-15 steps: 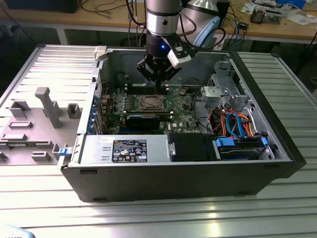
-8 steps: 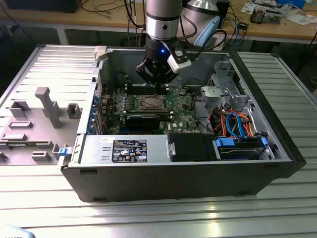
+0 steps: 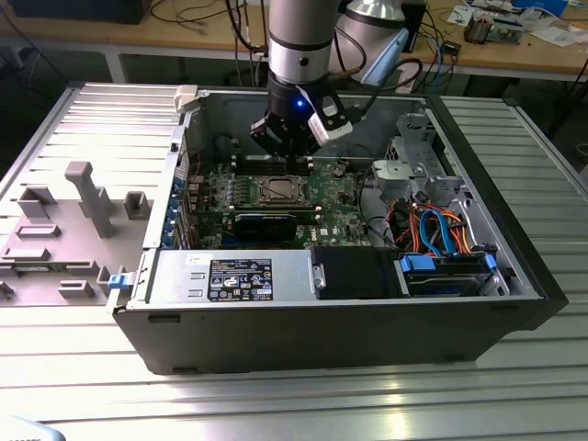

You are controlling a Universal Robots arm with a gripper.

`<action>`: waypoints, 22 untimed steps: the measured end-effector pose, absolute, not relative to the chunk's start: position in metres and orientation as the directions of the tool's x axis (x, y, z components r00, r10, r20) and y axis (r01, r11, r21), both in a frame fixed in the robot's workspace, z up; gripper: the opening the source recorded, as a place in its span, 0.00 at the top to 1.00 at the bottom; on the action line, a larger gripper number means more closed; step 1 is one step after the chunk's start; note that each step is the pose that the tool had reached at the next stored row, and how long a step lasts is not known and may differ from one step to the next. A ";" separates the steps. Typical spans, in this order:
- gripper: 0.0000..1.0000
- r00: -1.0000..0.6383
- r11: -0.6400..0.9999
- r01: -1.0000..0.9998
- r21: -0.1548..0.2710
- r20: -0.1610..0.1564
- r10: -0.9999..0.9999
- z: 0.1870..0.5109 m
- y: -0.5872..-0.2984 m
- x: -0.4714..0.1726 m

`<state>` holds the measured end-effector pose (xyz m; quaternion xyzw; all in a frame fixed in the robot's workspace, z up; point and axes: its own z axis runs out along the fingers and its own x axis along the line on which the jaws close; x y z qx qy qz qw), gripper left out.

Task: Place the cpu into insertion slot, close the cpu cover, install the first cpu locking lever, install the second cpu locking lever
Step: 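Install the second cpu locking lever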

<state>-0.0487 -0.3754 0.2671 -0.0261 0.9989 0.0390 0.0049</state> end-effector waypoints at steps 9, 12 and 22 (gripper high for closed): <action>0.89 -0.999 0.992 -0.053 0.114 -0.014 -0.051 0.257 -0.406 -0.060; 0.89 -0.999 0.992 -0.052 0.114 -0.014 -0.051 0.253 -0.406 -0.068; 0.89 -0.998 0.995 -0.055 0.080 -0.012 -0.054 0.242 -0.399 -0.077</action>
